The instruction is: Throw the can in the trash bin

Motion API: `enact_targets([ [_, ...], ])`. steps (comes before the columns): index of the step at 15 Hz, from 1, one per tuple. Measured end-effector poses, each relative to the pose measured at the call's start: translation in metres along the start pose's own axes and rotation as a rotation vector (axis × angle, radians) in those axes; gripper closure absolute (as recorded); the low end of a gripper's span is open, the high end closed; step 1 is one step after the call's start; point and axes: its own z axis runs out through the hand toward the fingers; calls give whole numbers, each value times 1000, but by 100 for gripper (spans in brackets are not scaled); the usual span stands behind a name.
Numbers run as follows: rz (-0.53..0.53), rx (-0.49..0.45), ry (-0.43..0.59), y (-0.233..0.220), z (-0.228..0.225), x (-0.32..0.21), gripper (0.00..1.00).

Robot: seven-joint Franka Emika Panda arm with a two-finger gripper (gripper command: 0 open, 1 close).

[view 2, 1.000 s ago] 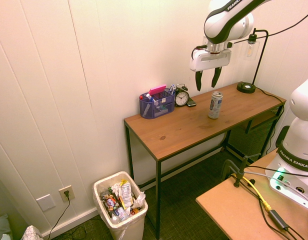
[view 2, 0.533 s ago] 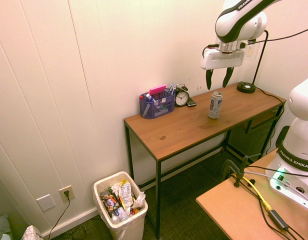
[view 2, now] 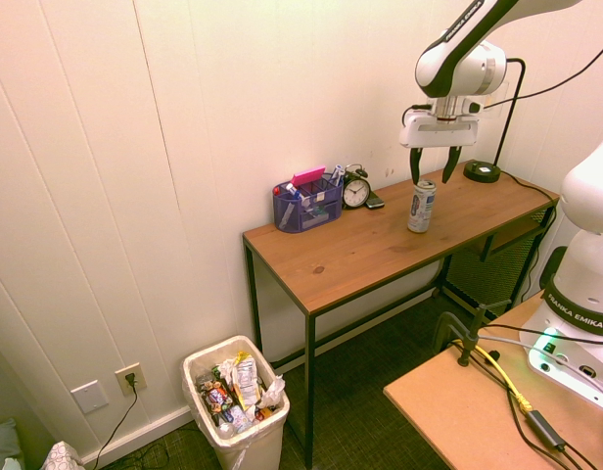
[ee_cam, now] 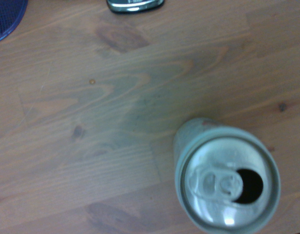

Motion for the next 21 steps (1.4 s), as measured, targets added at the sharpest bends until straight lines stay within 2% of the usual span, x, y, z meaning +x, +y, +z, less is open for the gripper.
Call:
enact_targets([
  [5, 13, -21, -38, -16, 14, 27, 0],
  [6, 13, -25, -43, -18, 17, 30, 100],
  [15, -13, -43, -68, -19, 43, 39, 100],
  [21, -22, -38, -72, -19, 44, 39, 100],
])
